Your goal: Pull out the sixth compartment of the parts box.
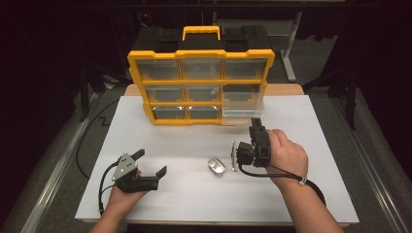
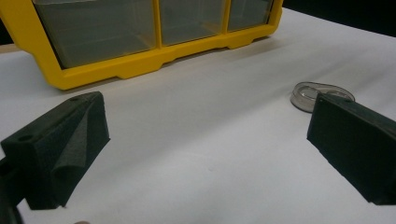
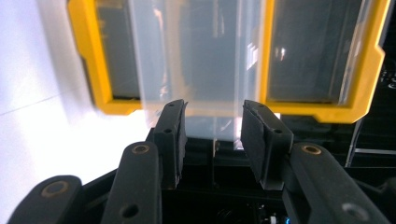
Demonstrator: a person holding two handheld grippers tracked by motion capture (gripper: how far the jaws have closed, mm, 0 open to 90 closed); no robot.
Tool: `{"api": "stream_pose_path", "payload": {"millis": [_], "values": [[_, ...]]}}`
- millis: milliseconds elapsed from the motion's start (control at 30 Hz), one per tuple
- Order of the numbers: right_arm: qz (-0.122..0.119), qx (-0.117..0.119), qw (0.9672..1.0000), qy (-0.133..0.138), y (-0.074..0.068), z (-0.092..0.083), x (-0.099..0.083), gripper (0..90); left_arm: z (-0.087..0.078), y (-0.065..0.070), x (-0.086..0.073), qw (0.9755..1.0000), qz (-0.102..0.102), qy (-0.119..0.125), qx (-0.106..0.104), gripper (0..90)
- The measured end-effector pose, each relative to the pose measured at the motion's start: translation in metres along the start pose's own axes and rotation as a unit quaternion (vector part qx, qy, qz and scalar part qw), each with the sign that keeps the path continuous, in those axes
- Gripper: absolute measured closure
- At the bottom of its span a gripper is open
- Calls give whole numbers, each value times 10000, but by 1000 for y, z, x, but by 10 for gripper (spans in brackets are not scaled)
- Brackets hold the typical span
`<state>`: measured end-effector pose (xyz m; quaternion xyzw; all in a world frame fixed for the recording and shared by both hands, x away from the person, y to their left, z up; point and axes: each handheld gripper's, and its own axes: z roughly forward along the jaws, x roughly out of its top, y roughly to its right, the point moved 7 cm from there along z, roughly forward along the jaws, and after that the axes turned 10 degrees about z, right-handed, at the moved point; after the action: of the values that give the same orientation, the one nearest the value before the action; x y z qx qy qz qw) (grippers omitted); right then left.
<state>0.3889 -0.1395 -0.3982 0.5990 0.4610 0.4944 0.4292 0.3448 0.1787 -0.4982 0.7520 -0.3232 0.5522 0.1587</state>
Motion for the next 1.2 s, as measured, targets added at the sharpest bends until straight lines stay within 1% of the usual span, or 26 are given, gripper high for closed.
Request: {"api": "stream_pose_path", "payload": {"millis": [33,67,100,133,167,267,300,333,367,400,433,500,567,700,767,800,833,867,900,933,967,1000,1100,1133,1167,1200], "values": [[-71,-2,10000,14,-1,-1,-2,604,0,0,0,10000,0,3,8,2],[-87,17,10000,13,-2,-2,-4,603,0,0,0,10000,1,4,6,2],[61,72,9999,-45,-6,-3,-7,599,-1,0,0,10000,-2,5,7,2],[-79,51,10000,-9,-6,-4,-8,598,-1,0,0,10000,-15,14,9,2],[57,102,9999,-46,-10,-5,-12,596,0,-1,0,10000,-22,16,10,2],[-23,154,9999,-47,-17,-7,-18,587,-1,-1,0,10000,-25,-3,1,2],[7,181,9998,-58,-20,-7,-20,585,0,-1,0,10000,-57,24,4,2],[-15,208,9998,-62,-23,-7,-22,582,-1,-1,0,10000,-45,19,4,2],[-27,247,9997,-58,-26,-7,-24,582,-1,-1,0,10000,-52,20,7,2],[10,284,9995,-98,-31,-8,-26,580,-1,-1,0,10000,-49,13,2,2],[-11,291,9995,-78,-34,-8,-28,576,-2,-1,0,10000,-34,2,-4,2],[-14,381,9992,-127,-41,-8,-31,571,-2,-2,0,10000,-34,9,2,2],[-44,451,9989,-151,-49,-8,-34,570,-2,-3,0,10000,-64,35,16,2],[22,546,9983,-177,-65,-7,-40,569,-3,-4,0,9999,-102,50,31,2],[-5,618,9979,-199,-73,-8,-42,568,-3,-5,0,9999,-109,54,30,2],[18,601,9981,-158,-77,-8,-42,567,-3,-5,0,9999,-109,53,26,2],[38,635,9978,-180,-81,-8,-44,567,-3,-5,0,9999,-97,48,19,2],[9,658,9976,-197,-85,-8,-45,566,-2,-5,0,9999,-114,60,20,2],[12,675,9975,-198,-89,-8,-47,567,-2,-5,0,10000,-84,42,8,2],[31,744,9969,-249,-94,-9,-48,567,-2,-5,0,10000,-80,40,8,1],[33,736,9971,-205,-97,-8,-49,567,-2,-5,0,10000,-80,37,12,2],[25,755,9969,-231,-100,-9,-51,566,-2,-5,-1,10000,-82,32,12,1],[-28,756,9969,-227,-106,-10,-55,564,-2,-6,-1,9999,-106,42,27,2],[-13,737,9970,-224,-106,-11,-57,564,-2,-6,-1,9999,-112,41,31,2],[122,775,9965,-300,-108,-12,-60,564,-2,-6,-1,9999,-107,36,34,2],[77,798,9963,-317,-108,-13,-62,564,-2,-6,-1,9999,-123,47,39,2]]}}
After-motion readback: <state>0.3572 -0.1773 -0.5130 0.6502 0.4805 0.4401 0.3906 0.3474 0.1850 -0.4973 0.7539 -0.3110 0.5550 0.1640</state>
